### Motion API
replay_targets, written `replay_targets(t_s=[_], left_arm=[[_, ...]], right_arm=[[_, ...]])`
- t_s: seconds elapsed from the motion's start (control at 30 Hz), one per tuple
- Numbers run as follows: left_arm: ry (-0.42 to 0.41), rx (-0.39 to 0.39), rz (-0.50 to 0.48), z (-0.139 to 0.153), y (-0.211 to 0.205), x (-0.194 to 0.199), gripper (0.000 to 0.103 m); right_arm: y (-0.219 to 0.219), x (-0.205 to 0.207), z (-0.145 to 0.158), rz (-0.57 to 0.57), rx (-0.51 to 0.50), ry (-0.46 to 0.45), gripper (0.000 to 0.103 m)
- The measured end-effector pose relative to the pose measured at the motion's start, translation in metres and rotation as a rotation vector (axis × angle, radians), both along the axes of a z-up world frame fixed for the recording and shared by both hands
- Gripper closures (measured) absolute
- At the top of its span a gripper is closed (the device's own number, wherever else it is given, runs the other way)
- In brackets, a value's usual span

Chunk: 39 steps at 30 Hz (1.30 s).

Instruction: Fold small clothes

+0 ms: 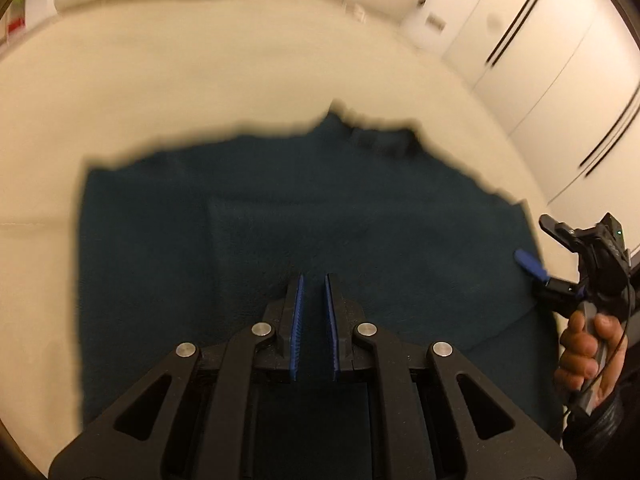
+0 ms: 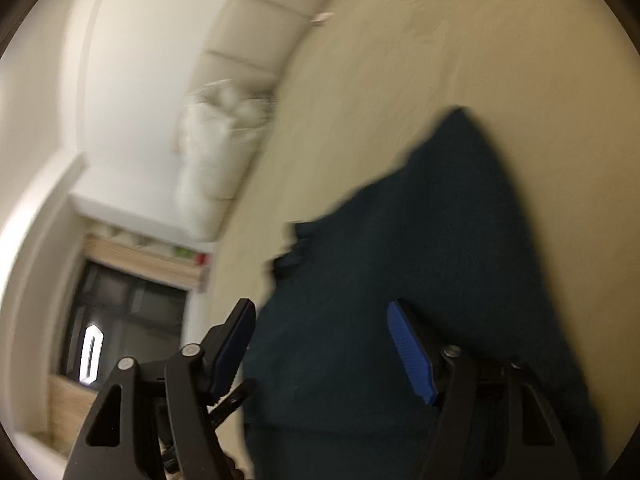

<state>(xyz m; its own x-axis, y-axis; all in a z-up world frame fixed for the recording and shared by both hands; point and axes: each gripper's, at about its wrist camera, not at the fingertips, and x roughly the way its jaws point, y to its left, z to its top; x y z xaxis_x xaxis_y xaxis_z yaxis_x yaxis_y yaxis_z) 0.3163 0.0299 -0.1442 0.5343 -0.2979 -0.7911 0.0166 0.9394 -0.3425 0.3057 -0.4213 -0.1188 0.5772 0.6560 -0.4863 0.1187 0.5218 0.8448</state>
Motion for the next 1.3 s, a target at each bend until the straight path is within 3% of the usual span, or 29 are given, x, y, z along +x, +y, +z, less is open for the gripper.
replay_targets(t_s=[0.03, 0.1, 0.13, 0.17, 0.23, 0.33, 0.4, 0.5, 0.57, 0.6, 0.67, 0.7, 0.73, 0.8, 0.93, 1.03, 1.07, 1.13, 1.17, 1.2, 1.3], left_arm=[[-0.057, -0.030, -0.007, -0.004, 0.004, -0.005, 0.093], [-0.075, -0.078, -0.008, -0.007, 0.011, -0.011, 0.093], [-0.070, -0.088, 0.000, -0.002, 0.014, -0.014, 0.093], [-0.073, -0.075, 0.008, 0.005, 0.014, -0.017, 0.093], [-0.124, -0.024, 0.007, 0.020, 0.008, -0.026, 0.093], [-0.148, 0.002, 0.017, 0.022, 0.004, -0.031, 0.093], [-0.083, -0.018, 0.020, 0.005, 0.005, -0.029, 0.093], [-0.108, -0.043, 0.006, -0.007, 0.007, -0.031, 0.093], [-0.083, -0.089, 0.004, -0.008, 0.015, -0.029, 0.093], [-0.071, -0.092, 0.000, -0.008, 0.018, -0.028, 0.093], [-0.067, -0.066, -0.002, -0.003, 0.024, -0.033, 0.093], [-0.069, -0.059, 0.002, 0.000, 0.026, -0.036, 0.093], [-0.067, -0.049, 0.007, 0.005, 0.029, -0.044, 0.093], [-0.109, -0.024, -0.014, 0.020, 0.033, -0.069, 0.093], [-0.157, 0.046, -0.098, 0.042, 0.044, -0.132, 0.093], [-0.152, 0.099, -0.138, 0.048, 0.052, -0.184, 0.092], [-0.158, 0.119, -0.149, 0.050, 0.055, -0.202, 0.089], [-0.157, 0.155, -0.172, 0.053, 0.074, -0.244, 0.069], [-0.154, 0.160, -0.179, 0.053, 0.078, -0.256, 0.037], [-0.160, 0.168, -0.187, 0.050, 0.079, -0.273, 0.018], [-0.150, 0.243, -0.249, 0.043, 0.082, -0.314, 0.016]], right_arm=[[-0.011, -0.002, -0.009, -0.011, 0.023, -0.003, 0.089], [-0.033, -0.009, -0.020, -0.043, 0.062, -0.012, 0.103], [-0.042, -0.015, -0.018, -0.065, 0.058, -0.028, 0.103], [-0.049, -0.021, -0.012, -0.089, 0.023, -0.036, 0.098], [-0.056, -0.032, 0.000, -0.114, 0.033, -0.064, 0.061], [-0.045, -0.049, 0.032, -0.100, 0.043, -0.190, 0.027], [-0.025, -0.048, 0.043, -0.026, 0.025, -0.224, 0.023], [-0.005, -0.036, 0.023, 0.037, -0.040, -0.133, 0.025], [-0.012, -0.032, 0.004, 0.015, -0.085, -0.082, 0.051], [-0.021, -0.034, -0.001, -0.003, -0.061, -0.070, 0.068], [-0.036, -0.044, 0.001, -0.043, -0.024, -0.056, 0.070], [-0.041, -0.051, 0.007, -0.060, -0.062, -0.063, 0.063], [-0.044, -0.061, 0.019, -0.072, -0.124, -0.078, 0.046], [-0.042, -0.087, 0.049, -0.052, -0.239, -0.153, 0.027], [-0.038, -0.144, 0.094, 0.026, -0.477, -0.296, 0.020], [-0.036, -0.190, 0.112, 0.047, -0.554, -0.378, 0.006], [-0.036, -0.205, 0.115, 0.040, -0.563, -0.402, 0.004], [-0.038, -0.228, 0.115, 0.013, -0.574, -0.416, 0.002], [-0.041, -0.239, 0.112, 0.006, -0.571, -0.409, 0.002], [-0.042, -0.246, 0.110, -0.003, -0.562, -0.401, 0.002], [-0.052, -0.263, 0.100, -0.034, -0.515, -0.355, 0.002]])
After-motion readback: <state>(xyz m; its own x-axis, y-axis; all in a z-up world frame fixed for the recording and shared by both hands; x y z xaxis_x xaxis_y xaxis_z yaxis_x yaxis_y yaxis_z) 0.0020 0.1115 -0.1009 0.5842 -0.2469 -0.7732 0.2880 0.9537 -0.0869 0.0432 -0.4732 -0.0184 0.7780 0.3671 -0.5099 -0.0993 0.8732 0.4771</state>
